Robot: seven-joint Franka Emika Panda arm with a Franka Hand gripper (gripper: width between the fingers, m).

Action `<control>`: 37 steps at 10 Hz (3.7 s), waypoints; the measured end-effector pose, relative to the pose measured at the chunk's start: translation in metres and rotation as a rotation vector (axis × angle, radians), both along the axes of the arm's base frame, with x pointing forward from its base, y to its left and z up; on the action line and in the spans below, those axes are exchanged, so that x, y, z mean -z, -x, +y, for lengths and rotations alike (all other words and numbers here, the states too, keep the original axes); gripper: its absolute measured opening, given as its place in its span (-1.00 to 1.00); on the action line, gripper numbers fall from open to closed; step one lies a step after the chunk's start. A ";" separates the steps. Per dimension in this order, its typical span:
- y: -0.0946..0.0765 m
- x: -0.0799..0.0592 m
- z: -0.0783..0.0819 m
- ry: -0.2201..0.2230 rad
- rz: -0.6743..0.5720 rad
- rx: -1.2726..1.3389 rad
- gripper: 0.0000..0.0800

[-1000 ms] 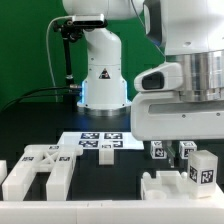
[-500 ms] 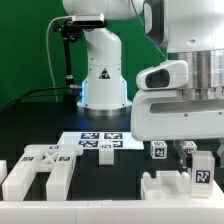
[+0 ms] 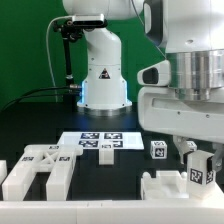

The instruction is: Assemble chair

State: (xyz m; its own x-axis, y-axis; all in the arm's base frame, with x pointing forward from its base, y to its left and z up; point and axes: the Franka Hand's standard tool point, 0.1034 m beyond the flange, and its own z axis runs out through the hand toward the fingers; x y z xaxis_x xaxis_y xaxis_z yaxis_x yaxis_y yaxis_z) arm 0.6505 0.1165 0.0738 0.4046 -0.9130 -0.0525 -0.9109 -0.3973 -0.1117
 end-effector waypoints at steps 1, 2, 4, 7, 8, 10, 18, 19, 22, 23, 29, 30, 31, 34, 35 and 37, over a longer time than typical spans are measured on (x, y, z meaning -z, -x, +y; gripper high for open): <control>0.001 0.000 0.000 -0.015 0.005 0.133 -0.28; 0.001 0.000 0.000 -0.018 0.009 0.167 -0.28; 0.001 0.000 0.000 -0.018 0.010 0.165 -0.28; 0.001 0.003 0.000 0.025 -0.033 -0.327 0.47; 0.002 0.004 0.000 0.035 -0.044 -0.465 0.47; 0.002 0.004 -0.001 0.051 -0.059 -0.628 0.62; -0.001 0.003 0.006 0.130 -0.093 -0.910 -0.27; -0.001 0.003 0.005 0.124 -0.088 -0.848 -0.27; -0.001 0.004 0.000 0.072 -0.054 -0.456 -0.27; 0.000 0.005 -0.002 0.043 -0.035 -0.292 -0.27; 0.002 0.006 0.004 -0.087 0.028 0.272 -0.08; 0.003 0.006 0.005 -0.061 0.018 0.062 -0.08; 0.004 0.007 0.006 -0.049 -0.005 -0.145 0.37; 0.006 0.008 0.010 -0.032 -0.036 -0.408 0.61; 0.006 0.008 0.009 -0.028 -0.042 -0.456 0.62; 0.004 0.006 0.007 0.054 -0.065 -0.788 0.62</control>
Offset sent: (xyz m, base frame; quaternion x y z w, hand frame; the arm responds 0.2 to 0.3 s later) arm 0.0000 0.0000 0.0000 0.0000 0.0000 -0.0650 0.9979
